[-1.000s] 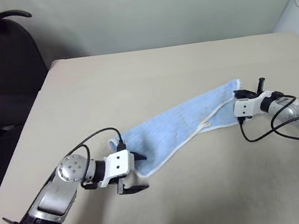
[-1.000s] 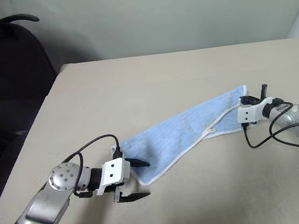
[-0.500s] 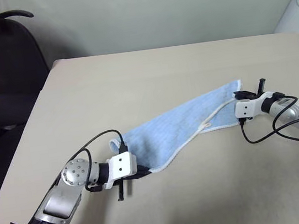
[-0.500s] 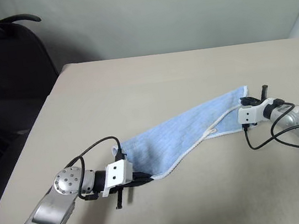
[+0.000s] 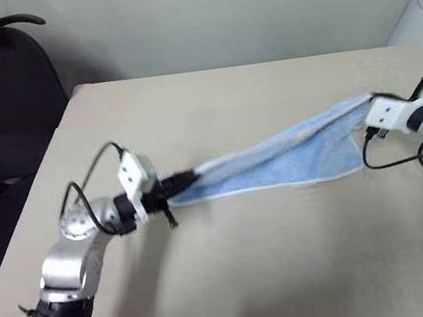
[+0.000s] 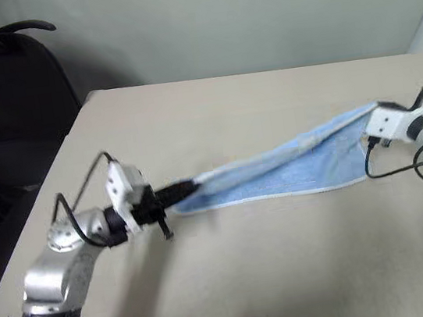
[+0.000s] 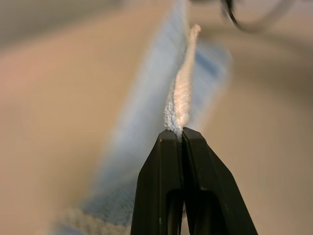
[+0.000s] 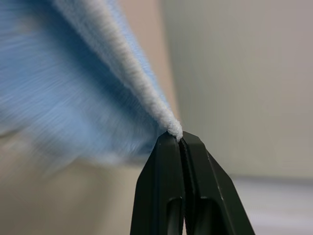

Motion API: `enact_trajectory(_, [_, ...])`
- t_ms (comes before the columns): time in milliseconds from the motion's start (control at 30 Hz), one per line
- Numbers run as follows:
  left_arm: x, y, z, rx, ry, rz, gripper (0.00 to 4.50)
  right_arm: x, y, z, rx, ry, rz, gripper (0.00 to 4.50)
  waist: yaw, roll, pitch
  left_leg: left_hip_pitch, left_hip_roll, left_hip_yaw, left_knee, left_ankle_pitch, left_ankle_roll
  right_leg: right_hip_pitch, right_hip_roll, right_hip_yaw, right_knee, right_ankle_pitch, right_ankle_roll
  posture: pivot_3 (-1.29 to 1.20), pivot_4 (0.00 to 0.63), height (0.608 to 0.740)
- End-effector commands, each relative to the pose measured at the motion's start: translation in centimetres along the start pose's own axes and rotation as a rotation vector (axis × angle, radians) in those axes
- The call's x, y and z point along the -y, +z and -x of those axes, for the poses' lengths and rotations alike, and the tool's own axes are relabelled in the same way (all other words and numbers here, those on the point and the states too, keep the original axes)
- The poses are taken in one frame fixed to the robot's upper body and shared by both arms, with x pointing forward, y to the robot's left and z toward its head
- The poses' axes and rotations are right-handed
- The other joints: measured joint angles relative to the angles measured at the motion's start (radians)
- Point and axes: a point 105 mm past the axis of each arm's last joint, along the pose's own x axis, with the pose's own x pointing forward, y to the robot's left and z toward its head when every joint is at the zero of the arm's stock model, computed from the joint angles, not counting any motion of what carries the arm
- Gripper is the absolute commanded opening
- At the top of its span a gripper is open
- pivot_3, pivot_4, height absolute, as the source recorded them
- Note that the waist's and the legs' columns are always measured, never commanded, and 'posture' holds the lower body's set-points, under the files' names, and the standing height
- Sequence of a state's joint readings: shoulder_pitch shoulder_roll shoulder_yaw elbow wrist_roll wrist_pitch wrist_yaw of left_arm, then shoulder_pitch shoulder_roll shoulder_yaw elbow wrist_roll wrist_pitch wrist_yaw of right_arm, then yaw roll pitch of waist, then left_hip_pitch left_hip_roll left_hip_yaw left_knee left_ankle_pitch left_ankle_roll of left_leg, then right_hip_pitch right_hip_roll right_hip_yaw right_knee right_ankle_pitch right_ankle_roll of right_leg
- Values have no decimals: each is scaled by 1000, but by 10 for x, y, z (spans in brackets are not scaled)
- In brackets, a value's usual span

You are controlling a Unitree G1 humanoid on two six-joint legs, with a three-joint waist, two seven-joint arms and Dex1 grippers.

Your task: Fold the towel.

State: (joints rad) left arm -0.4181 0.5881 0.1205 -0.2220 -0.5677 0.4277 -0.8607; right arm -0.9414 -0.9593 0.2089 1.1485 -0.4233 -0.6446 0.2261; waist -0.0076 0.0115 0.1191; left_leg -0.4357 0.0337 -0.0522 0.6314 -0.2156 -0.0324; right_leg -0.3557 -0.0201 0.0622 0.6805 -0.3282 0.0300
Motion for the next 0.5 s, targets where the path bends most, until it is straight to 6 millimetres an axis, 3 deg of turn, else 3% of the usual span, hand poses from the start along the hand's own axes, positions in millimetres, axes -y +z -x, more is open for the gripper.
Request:
enact_trajectory(33, [-29,36,-17,140,89,22,47,49,2,1,-9,-131,-80,0,-3,0,0,0,0,0,0,0,0,0,0,0,0,0,0,0,150,740])
enact_trajectory(167, [-64,81,-39,259,157,-22,47,92,12,1,-4,-231,-122,0,-8,1,1,-1,0,1,0,1,0,-2,0,0,0,0,0,0,150,740])
enact_trajectory(300, [-71,120,-34,324,135,-120,47,132,7,20,-2,-313,-191,0,-15,2,2,-5,0,1,-1,2,1,-5,0,0,0,2,1,0,150,740])
enact_trajectory(400, [-61,120,-17,281,88,-172,47,134,-3,37,28,-264,-268,0,-16,2,2,-6,0,1,-1,3,1,-5,0,0,-1,2,1,0,150,740])
enact_trajectory(500, [-38,101,2,186,2,-156,47,111,-12,51,76,-118,-331,0,-16,1,2,-5,0,1,-1,3,1,-5,0,0,-1,2,1,0,150,740])
